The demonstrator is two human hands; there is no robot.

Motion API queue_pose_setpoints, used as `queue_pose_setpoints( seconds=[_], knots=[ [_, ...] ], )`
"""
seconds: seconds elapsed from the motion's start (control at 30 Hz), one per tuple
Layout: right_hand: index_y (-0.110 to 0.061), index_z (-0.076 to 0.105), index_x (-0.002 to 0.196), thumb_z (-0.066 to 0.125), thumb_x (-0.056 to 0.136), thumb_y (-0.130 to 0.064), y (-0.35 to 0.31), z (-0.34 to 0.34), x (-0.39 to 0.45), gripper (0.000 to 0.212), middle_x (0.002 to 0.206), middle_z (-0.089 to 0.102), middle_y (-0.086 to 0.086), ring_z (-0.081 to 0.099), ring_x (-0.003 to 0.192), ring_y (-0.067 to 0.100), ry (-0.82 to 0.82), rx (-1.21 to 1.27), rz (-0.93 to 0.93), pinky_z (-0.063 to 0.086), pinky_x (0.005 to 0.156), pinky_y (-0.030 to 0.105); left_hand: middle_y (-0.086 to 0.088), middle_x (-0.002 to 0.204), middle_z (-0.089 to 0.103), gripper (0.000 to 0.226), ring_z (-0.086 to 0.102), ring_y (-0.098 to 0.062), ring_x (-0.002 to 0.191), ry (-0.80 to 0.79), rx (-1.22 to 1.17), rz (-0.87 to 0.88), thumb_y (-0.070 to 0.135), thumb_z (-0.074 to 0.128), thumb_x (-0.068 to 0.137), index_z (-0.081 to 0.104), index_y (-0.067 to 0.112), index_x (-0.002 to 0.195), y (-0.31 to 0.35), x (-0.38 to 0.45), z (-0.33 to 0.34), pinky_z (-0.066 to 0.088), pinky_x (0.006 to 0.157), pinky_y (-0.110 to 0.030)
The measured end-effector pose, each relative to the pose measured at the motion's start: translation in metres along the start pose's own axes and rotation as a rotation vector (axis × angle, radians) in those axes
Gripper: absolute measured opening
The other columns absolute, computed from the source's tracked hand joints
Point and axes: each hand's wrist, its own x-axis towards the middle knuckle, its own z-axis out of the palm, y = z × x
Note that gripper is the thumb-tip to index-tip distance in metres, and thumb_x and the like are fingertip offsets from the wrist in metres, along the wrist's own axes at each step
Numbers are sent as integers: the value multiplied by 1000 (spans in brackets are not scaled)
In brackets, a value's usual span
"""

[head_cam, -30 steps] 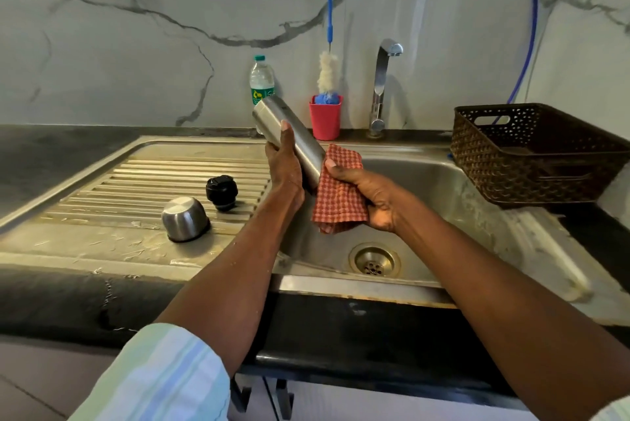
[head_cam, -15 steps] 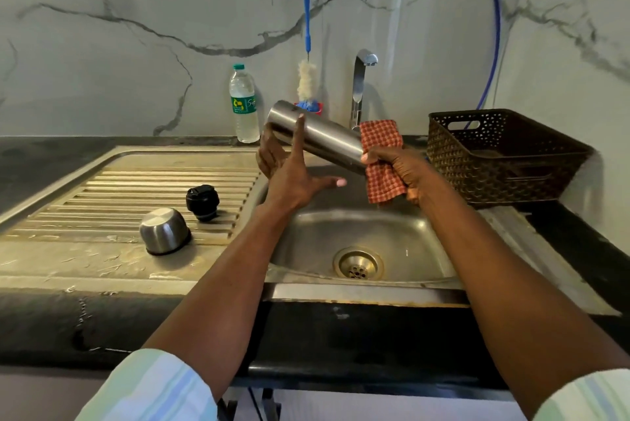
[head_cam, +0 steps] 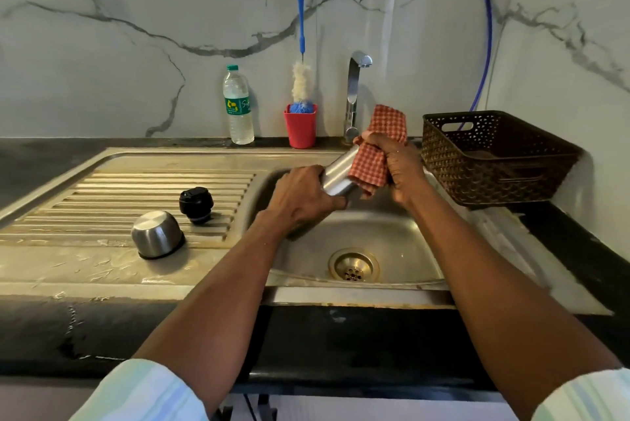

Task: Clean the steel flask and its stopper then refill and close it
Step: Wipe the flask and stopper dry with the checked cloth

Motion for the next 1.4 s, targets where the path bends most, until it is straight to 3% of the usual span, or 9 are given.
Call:
queue_pose_setpoints(
  seconds=[0.1,0.2,0.33,0.57,0.7,0.83,1.07,1.2,1.4],
  knots=[
    [-21,61,97,66,90,-33,8,13,-5,15,86,69,-5,67,79,14,42,133,-84,55,80,37,4,95,62,56,54,-8,74,27,-171,-45,51,76,75,63,15,116,3,3,6,33,56,-16],
    [-20,61,104,53,95,-48,19,27,-11,31,89,70,-1,69,81,16,-7,265,-43,58,77,37,0,97,67,45,59,-7,76,1,-447,-117,39,73,82,63,11,115,7,6,8,43,62,-20],
    [-14,59,126,49,90,-58,35,39,-16,59,114,69,16,66,105,32,-122,295,118,53,92,45,-14,108,72,39,71,-29,94,19,-1068,-299,22,68,91,60,8,126,9,9,9,59,85,-43],
    [-10,63,122,50,87,-68,43,33,-20,69,115,68,21,63,107,38,-362,137,527,46,98,58,-14,94,74,43,72,-25,80,167,-1477,-467,22,75,84,62,-3,117,-4,9,-2,59,68,-32],
    [-4,59,120,52,95,-47,38,32,-20,50,111,66,24,61,107,40,-377,261,569,50,90,61,-12,100,72,53,71,-26,87,356,-1457,-455,29,82,78,61,3,119,-9,15,-2,60,70,-33],
    [-2,57,117,54,96,-26,39,36,-21,33,96,70,21,69,86,36,-347,178,564,60,69,49,-6,119,61,84,68,-21,101,425,-1011,-357,61,86,55,49,22,120,-19,15,5,60,83,-39],
    [-3,54,112,55,94,-16,30,25,-19,23,90,65,18,65,73,29,-155,-64,456,53,66,39,-4,118,65,68,64,-17,104,475,-1004,-386,38,85,74,53,12,129,-23,16,6,56,93,-39],
    [-2,59,105,55,92,-11,23,26,-27,16,96,67,15,63,83,28,-118,-112,430,51,79,39,-3,118,65,78,65,-17,102,465,-874,-412,55,84,63,56,17,126,-23,9,2,56,91,-41],
    [-6,62,103,59,92,-4,8,39,-47,12,94,69,13,63,81,26,-102,-219,314,47,67,37,-5,117,64,76,63,-20,102,438,-743,-337,57,81,64,58,17,124,-11,-6,-12,56,90,-44]
  ],
)
